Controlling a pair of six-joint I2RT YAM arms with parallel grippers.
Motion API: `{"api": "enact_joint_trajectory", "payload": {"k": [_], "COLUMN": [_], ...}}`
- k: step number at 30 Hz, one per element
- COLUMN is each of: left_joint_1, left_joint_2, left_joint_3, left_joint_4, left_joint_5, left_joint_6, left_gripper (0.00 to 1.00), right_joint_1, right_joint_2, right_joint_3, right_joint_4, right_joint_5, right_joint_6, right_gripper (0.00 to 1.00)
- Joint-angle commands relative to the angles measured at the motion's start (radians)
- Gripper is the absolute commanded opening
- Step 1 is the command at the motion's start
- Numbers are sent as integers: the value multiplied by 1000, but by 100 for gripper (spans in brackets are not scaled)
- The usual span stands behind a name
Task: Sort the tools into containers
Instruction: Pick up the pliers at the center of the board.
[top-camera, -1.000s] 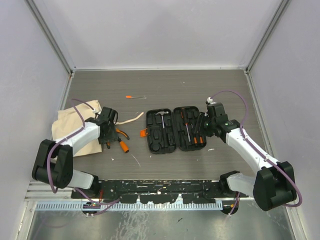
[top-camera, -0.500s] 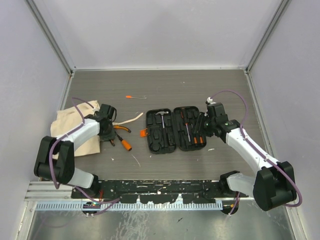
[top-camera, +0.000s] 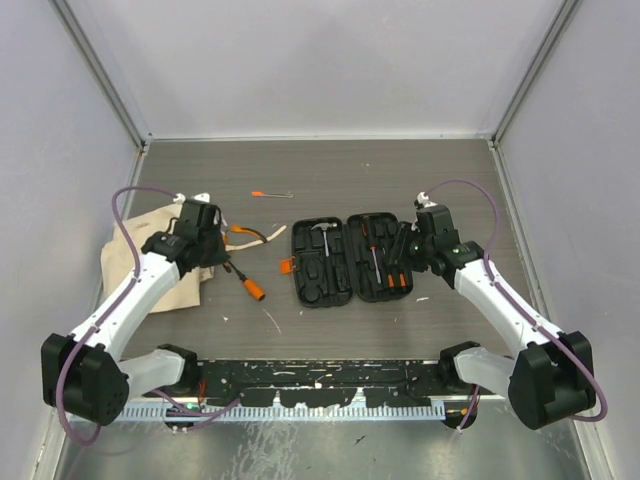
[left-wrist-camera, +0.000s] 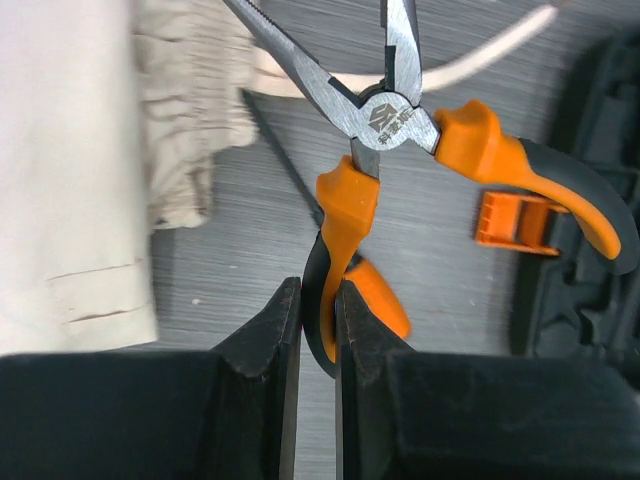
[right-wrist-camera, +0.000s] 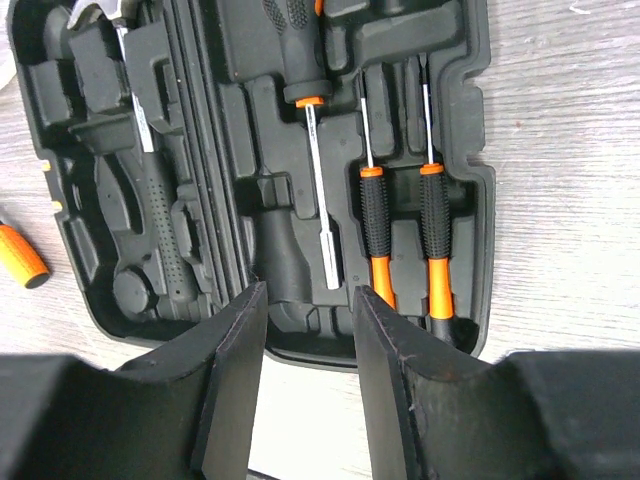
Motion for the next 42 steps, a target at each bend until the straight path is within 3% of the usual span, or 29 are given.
{"api": "enact_joint_trajectory", "payload": {"k": [1,7,13,25,36,42], "left_joint_1": [-124,-355,-499,-594,-618,-617], "left_joint_2": [-14,92,251,393,431,424], "left_joint_3": [73,133,223,345,362,351], "left_joint_4": [42,108,152,159,157,99], "left_joint_5": [54,35,-5,-22,-35,-116], "left_joint_6": [20,3,-23,-58,-84,-139], "left_gripper": [0,0,0,0,0,0], "right_joint_1": [0,2,49,345,442,441], "right_joint_2": [-50,-41,7,167,209,172], "right_joint_3": [32,32,52,117,129,153], "right_joint_4": [71,141,125,141,172,93], "right_joint_5": [-19,-181,-100,109,118,247], "right_joint_6": [27,65,127,254,295,245], "right_gripper": [46,40,35,32,32,36]}}
